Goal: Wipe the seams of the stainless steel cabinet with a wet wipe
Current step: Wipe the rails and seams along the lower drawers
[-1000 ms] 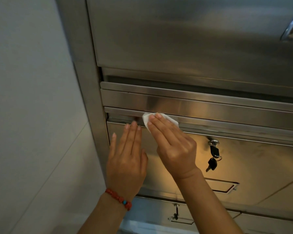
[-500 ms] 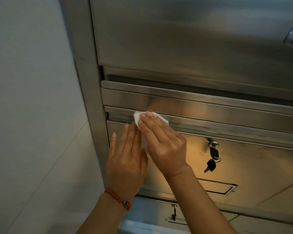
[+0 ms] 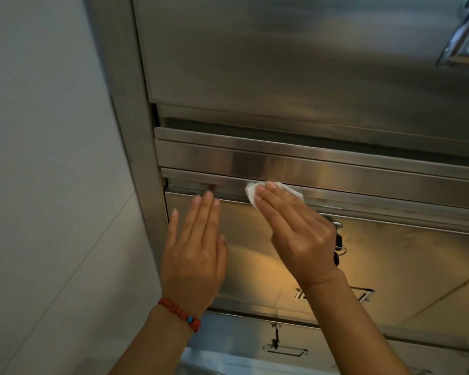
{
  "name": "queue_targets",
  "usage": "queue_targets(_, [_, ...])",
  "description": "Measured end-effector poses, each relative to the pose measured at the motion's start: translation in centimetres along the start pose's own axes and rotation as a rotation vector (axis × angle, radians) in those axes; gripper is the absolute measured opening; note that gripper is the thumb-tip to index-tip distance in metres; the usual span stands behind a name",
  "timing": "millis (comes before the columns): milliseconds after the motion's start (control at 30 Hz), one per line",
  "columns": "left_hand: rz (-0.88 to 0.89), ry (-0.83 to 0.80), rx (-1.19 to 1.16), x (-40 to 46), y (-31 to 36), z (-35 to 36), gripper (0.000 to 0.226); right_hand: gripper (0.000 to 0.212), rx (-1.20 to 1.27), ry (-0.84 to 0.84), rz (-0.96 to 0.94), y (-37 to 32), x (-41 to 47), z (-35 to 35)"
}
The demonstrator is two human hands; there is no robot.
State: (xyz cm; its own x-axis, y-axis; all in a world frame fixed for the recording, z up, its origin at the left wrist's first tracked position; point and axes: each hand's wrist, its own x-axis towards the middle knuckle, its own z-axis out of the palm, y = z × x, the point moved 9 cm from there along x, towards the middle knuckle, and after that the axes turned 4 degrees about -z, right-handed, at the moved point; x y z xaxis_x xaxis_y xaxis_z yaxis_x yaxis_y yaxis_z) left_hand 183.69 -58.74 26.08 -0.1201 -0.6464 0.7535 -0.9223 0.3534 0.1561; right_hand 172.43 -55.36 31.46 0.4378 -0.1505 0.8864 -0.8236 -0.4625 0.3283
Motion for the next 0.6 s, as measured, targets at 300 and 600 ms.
queue_targets(300, [-0.029, -0.024, -0.023, 0.1, 0.1, 0.2, 0.048, 0.016, -0.094, -0.005, 0.042, 2.0, -1.7, -1.9])
queue_targets(600, [-0.034, -0.043, -0.025, 0.1, 0.1, 0.1, 0.049, 0.022, -0.026, 0.047, 0.046, -0.6, 0.4, 0.4])
